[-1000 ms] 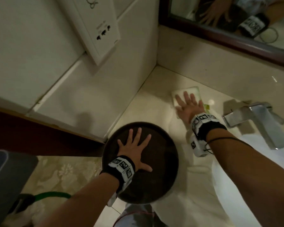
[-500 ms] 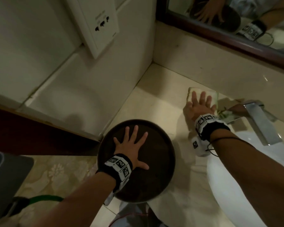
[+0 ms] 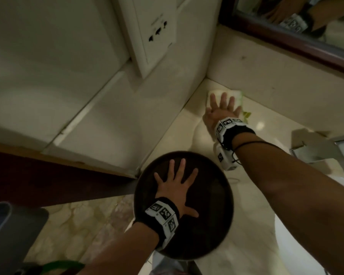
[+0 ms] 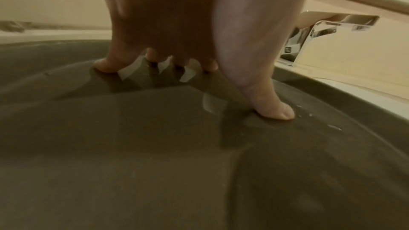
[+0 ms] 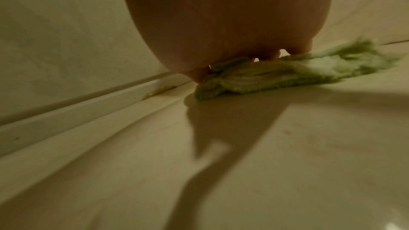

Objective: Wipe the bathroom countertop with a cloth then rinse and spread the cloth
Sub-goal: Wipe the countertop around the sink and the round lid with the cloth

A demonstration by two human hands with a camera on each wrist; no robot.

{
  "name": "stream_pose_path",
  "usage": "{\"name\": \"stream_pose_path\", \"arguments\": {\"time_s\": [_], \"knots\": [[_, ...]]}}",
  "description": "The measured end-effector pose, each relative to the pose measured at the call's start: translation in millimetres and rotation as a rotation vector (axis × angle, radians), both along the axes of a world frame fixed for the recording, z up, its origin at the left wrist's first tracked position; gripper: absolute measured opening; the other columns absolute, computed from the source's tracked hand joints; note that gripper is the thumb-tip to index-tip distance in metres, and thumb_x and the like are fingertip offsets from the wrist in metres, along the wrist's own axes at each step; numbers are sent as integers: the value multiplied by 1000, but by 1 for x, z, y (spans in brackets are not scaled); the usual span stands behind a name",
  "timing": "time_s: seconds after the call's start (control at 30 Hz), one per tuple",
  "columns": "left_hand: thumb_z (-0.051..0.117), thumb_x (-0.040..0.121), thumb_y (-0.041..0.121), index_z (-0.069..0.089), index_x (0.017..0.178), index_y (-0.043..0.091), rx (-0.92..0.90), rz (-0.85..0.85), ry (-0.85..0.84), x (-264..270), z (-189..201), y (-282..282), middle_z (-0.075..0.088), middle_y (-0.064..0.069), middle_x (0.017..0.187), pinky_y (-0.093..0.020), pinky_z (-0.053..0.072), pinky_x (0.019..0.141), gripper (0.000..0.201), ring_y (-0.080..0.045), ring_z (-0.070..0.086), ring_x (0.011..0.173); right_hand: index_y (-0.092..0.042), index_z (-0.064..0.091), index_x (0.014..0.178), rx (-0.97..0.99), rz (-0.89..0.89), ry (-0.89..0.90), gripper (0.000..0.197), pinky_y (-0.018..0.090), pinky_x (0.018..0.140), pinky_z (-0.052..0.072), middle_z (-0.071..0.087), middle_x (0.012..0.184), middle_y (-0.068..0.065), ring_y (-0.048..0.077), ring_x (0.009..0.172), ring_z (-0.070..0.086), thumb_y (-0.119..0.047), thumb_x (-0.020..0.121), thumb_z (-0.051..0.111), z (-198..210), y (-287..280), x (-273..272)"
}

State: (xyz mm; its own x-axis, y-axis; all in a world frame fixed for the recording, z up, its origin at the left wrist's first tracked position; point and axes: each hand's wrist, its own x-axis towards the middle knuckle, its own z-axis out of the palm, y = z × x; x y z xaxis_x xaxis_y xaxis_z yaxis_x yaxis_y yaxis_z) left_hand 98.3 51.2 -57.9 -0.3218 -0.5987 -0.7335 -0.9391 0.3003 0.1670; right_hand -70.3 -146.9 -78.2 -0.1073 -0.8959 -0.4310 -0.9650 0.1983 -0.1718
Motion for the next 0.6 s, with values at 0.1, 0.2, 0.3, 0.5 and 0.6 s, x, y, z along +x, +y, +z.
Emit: {"name": "stream_pose_path", "arguments": {"time_s": [0.1, 0.2, 0.3, 0.5, 0.6], "knots": [[65, 67, 72, -25, 146, 37, 6, 1, 2, -1, 0, -1, -42, -5, 149, -77, 2, 102, 125, -39, -35, 137, -33, -4, 153, 10, 96, -18, 59, 57, 116, -8, -16, 161, 4, 33, 147, -17, -39, 101, 20, 1, -10, 18], [66, 67, 71, -25, 145, 39, 20, 10, 0, -1, 1, -1, -43, -4, 148, -77, 0, 102, 125, -38, -36, 136, -34, -6, 153, 13, 151, -12, 59, 56, 116, -8, -18, 161, 3, 32, 147, -17, -42, 101, 19, -1, -11, 28], [67, 67, 71, -25, 145, 39, 21, 16, 6, -1, 2, -2, -43, -3, 148, -77, 0, 102, 125, -38, -36, 136, -37, -6, 153, 3, 177, -13, 58, 54, 117, -8, -17, 161, 1, 29, 148, -16, -44, 101, 18, -2, -13, 20], [64, 67, 74, -27, 144, 39, 5, 2, -30, 0, 2, 0, -44, -4, 148, -75, 2, 104, 125, -37, -34, 138, -36, -7, 152, 29, 123, -11, 57, 55, 116, -9, -20, 161, 0, 27, 147, -18, -41, 102, 18, 0, -20, 26], [64, 65, 75, -27, 144, 40, 6, 0, -40, 0, 2, -1, -43, -3, 148, -75, 3, 105, 126, -37, -34, 138, -38, -4, 152, 14, 112, -31, 55, 53, 117, -9, -16, 161, -2, 26, 148, -15, -43, 101, 17, -1, -18, 25]]}}
